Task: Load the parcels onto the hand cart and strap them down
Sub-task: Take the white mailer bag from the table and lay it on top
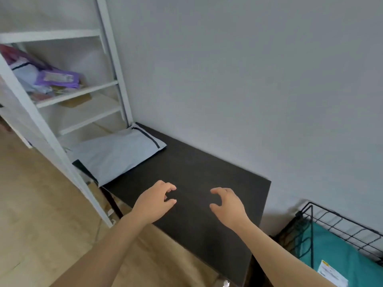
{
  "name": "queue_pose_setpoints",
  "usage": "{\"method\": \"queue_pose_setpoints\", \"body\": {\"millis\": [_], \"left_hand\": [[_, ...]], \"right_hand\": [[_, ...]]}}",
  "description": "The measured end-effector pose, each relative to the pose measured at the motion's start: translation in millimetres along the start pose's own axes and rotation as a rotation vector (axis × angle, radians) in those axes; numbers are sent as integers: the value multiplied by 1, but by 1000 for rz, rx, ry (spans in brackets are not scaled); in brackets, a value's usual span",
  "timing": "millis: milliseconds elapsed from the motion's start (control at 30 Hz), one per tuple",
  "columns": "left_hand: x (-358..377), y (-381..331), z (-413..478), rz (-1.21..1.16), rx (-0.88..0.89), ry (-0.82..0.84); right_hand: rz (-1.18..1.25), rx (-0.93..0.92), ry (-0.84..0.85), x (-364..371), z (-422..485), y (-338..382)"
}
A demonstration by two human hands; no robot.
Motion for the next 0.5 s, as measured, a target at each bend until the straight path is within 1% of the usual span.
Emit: {"method": "queue_pose_setpoints", "body": {"millis": [200, 333, 433, 500], "left_hand": [[-59, 74, 45, -15, -92, -81], [-97, 113, 83, 37, -147, -35], [-124, 136, 119, 85, -145, -19], [-137, 155, 137, 68, -149, -23]], "right_hand": [[43, -72, 103, 38, 96, 76], [68, -83, 197, 58, 156, 122], [70, -72, 242, 67, 198, 151], [64, -57, 266, 74, 220, 168]]}}
Point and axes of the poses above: each hand's wrist, its own z-axis towards the middle knuckle, its own x-axis out of the palm, y = z × x, the point moved 4 cm from there along z, towards the middle knuckle, and after that the axes turned 10 degrees about -z, right-handed, at the moved point
